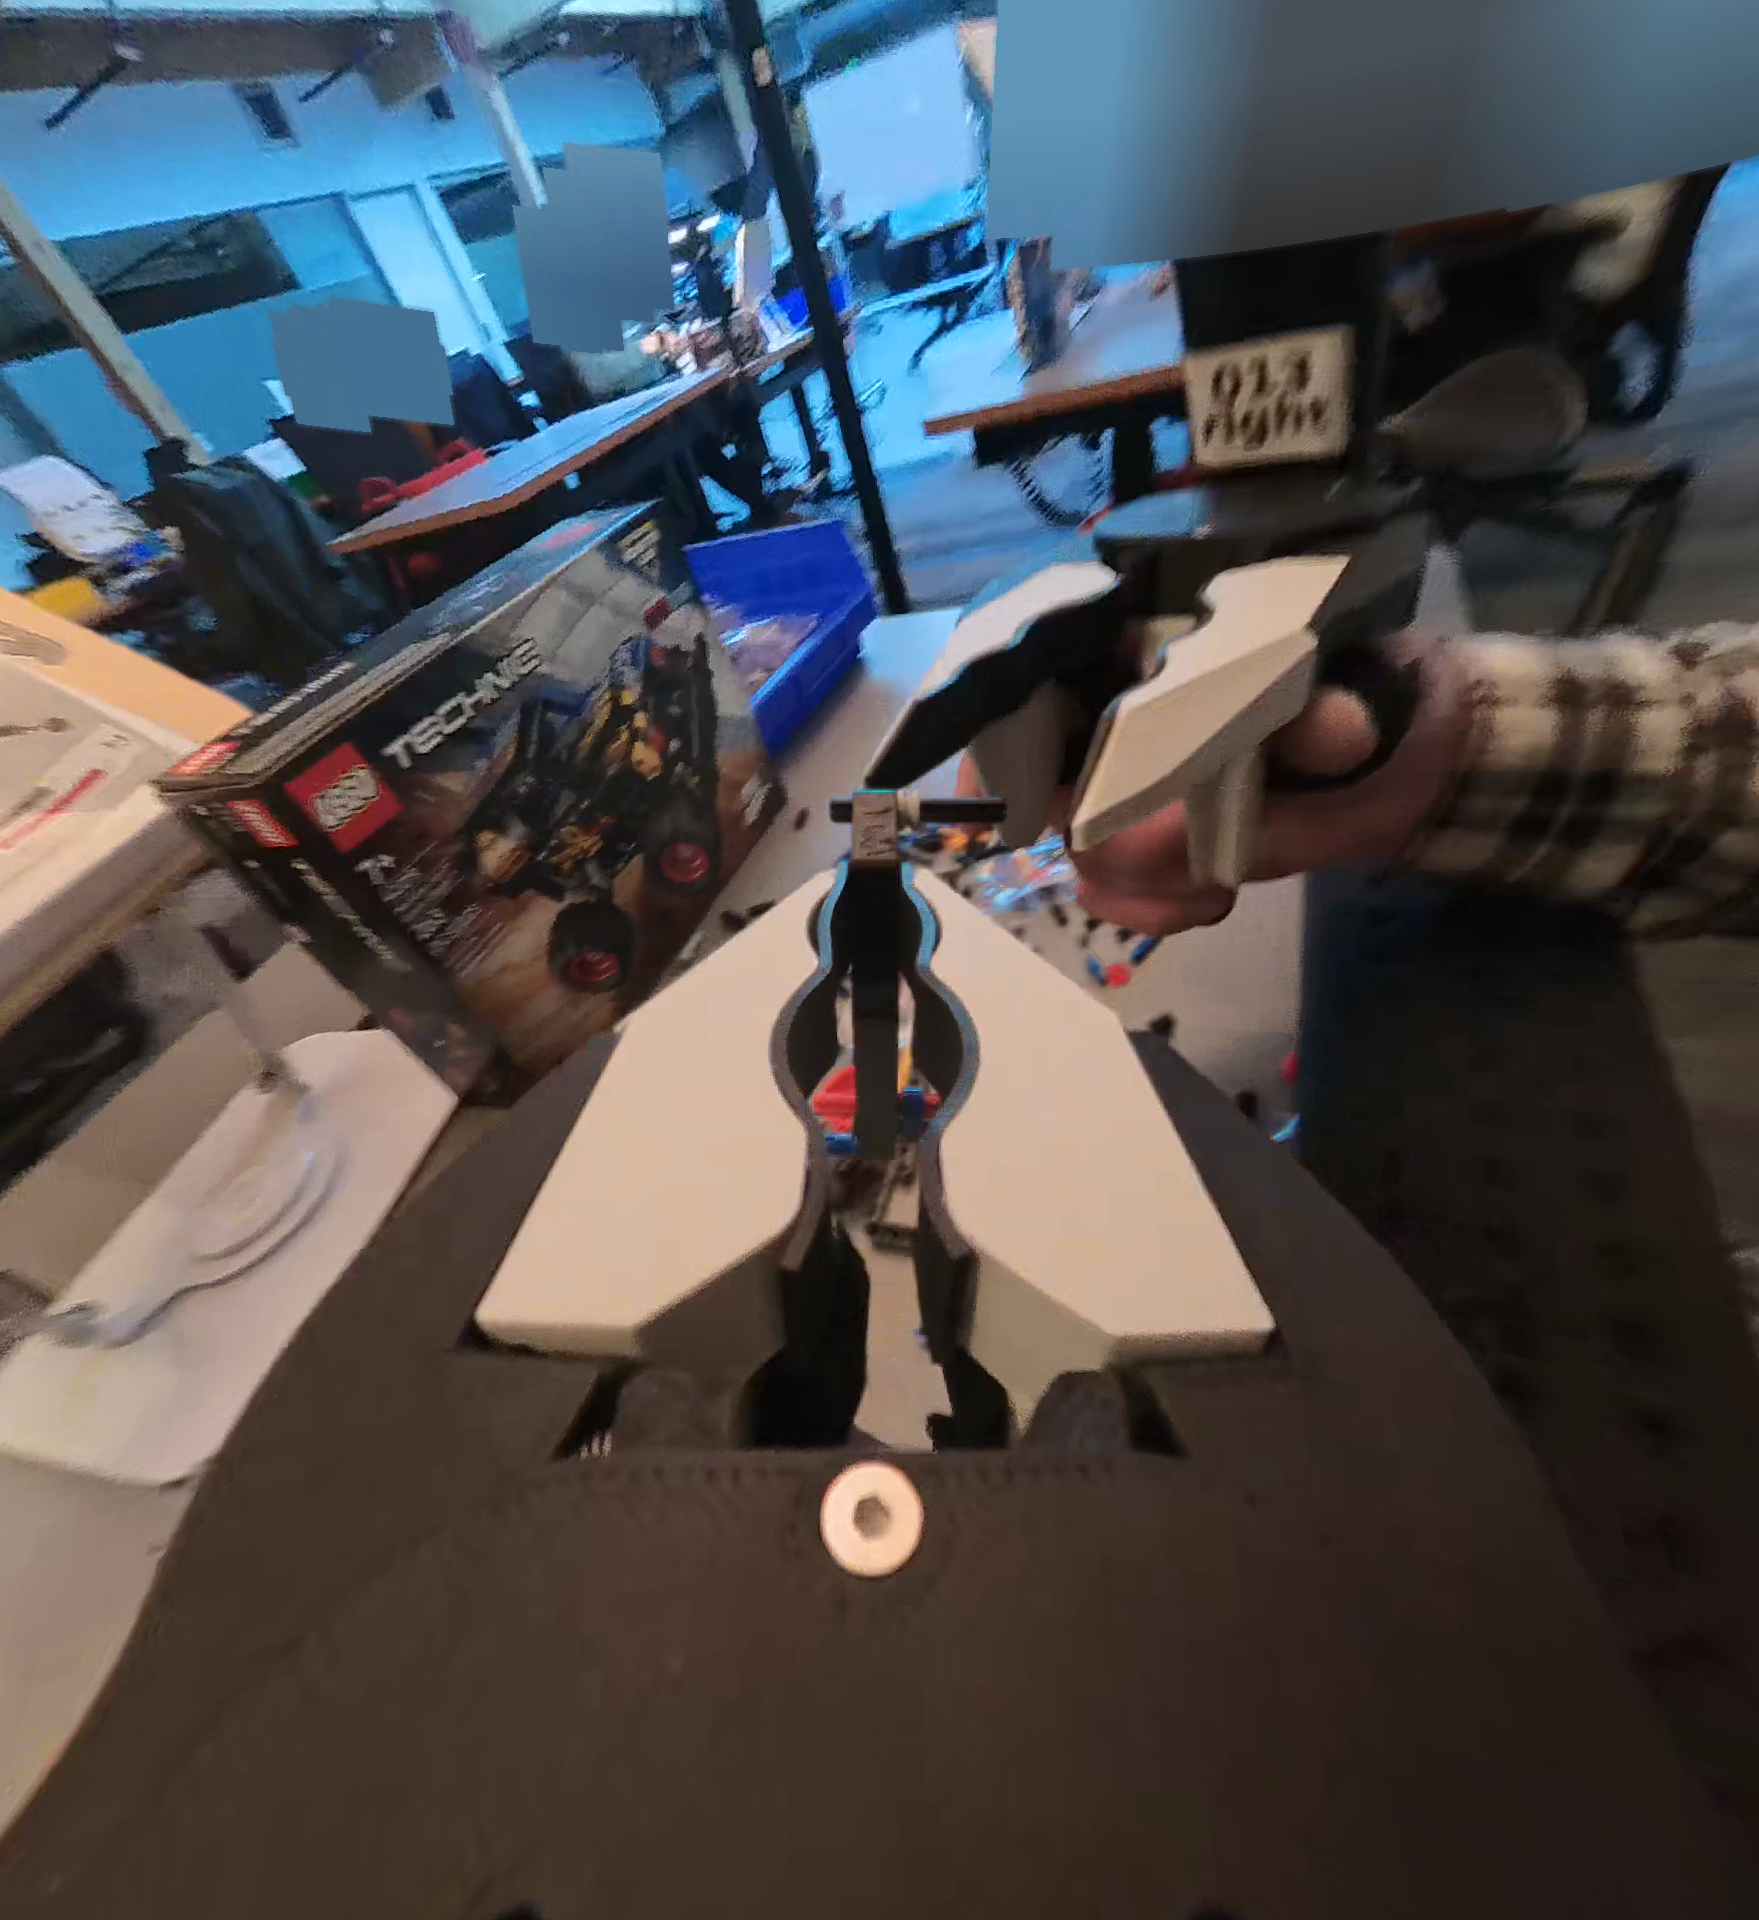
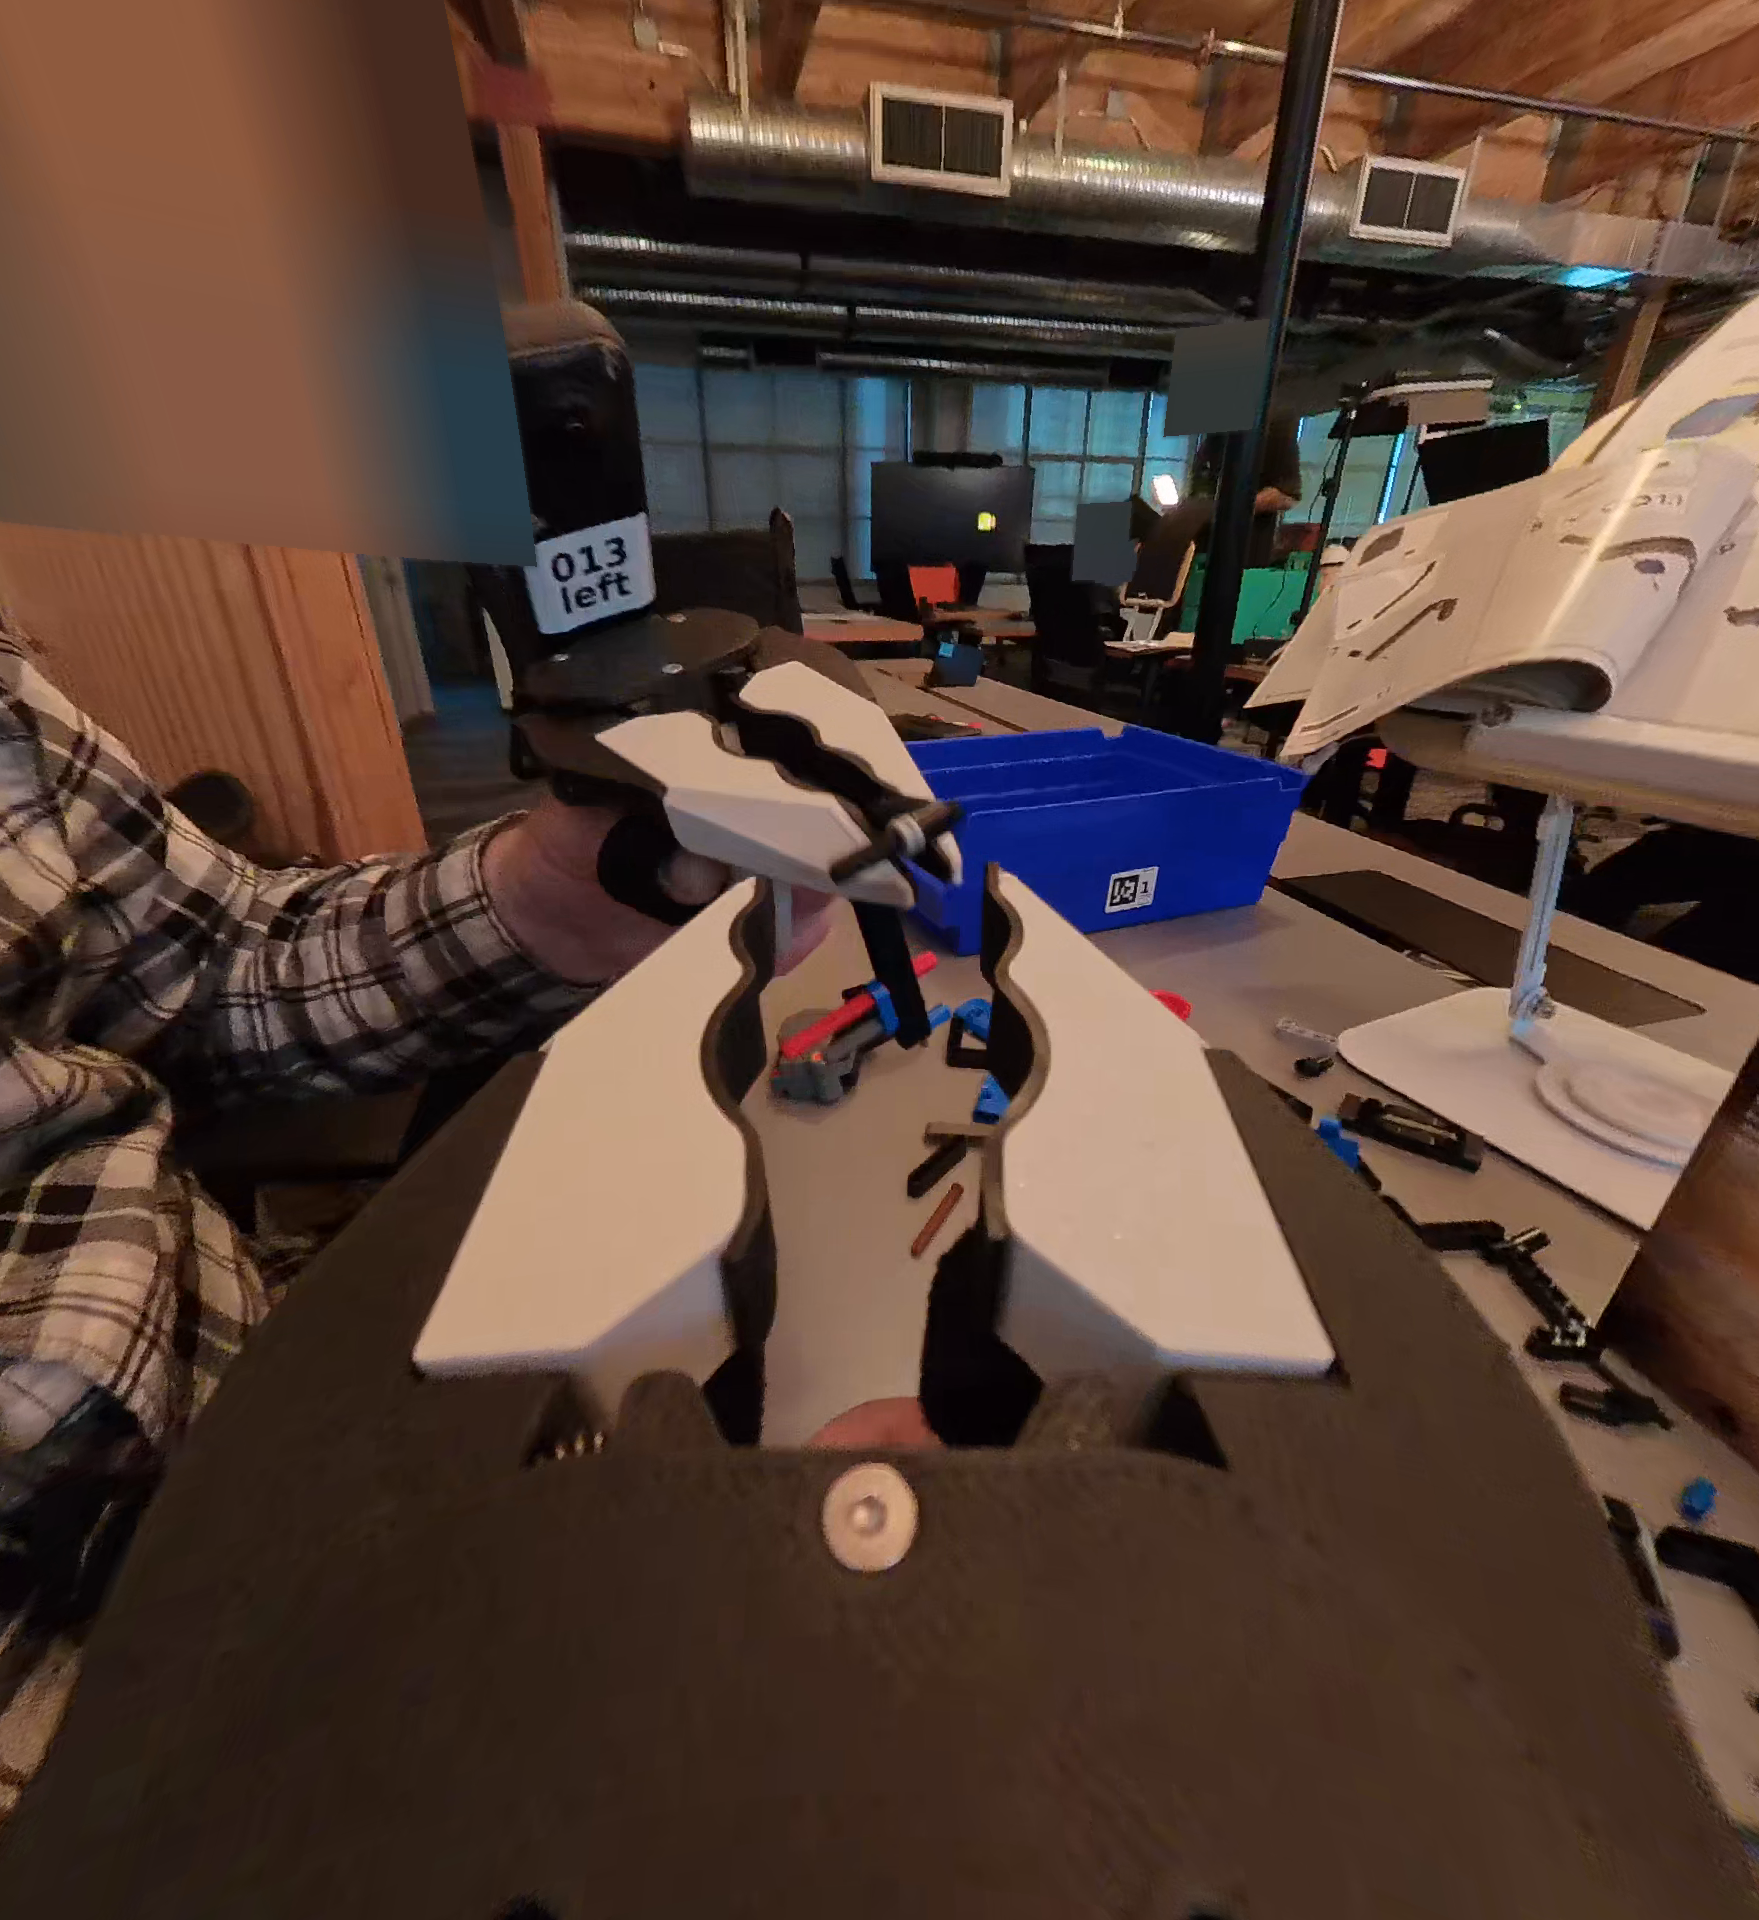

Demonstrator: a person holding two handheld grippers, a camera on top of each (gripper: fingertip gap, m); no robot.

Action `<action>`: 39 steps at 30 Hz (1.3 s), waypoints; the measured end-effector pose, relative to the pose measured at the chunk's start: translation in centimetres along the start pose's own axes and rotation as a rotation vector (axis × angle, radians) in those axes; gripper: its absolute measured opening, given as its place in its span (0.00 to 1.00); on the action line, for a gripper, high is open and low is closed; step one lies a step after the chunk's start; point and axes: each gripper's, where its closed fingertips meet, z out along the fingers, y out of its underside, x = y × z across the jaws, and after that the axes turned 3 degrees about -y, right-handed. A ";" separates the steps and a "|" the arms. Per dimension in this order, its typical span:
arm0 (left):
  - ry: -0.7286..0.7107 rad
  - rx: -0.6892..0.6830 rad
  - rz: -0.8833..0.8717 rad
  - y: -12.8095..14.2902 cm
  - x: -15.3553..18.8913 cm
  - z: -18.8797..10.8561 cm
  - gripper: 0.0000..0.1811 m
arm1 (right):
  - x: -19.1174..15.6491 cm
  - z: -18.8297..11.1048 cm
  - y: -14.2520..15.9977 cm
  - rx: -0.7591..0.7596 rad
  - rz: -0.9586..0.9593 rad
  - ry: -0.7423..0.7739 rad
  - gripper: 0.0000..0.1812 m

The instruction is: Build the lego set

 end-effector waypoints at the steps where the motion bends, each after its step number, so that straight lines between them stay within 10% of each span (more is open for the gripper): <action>1: -0.029 -0.023 0.043 0.1 -0.2 -0.1 0.03 | 0.0 0.5 -0.4 -0.007 -0.006 0.011 0.21; 12: -0.143 -0.241 0.240 3.3 -2.2 -1.5 0.03 | 2.0 4.0 -0.7 -0.241 -0.102 0.105 0.13; 21: -0.114 -0.303 0.222 7.9 -2.6 0.0 0.03 | 24.3 5.5 -9.1 -0.609 -0.582 0.521 0.35; 26: -0.059 -0.354 0.218 9.6 -1.6 0.4 0.03 | 36.8 6.6 -8.4 -0.746 -0.459 0.569 0.36; 33: 0.020 -0.418 0.179 11.4 -0.4 0.6 0.03 | 42.5 7.8 -4.6 -0.834 -0.390 0.551 0.35; 39: 0.026 -0.427 0.150 11.8 -0.5 0.5 0.03 | 42.9 7.9 -3.4 -0.814 -0.406 0.545 0.14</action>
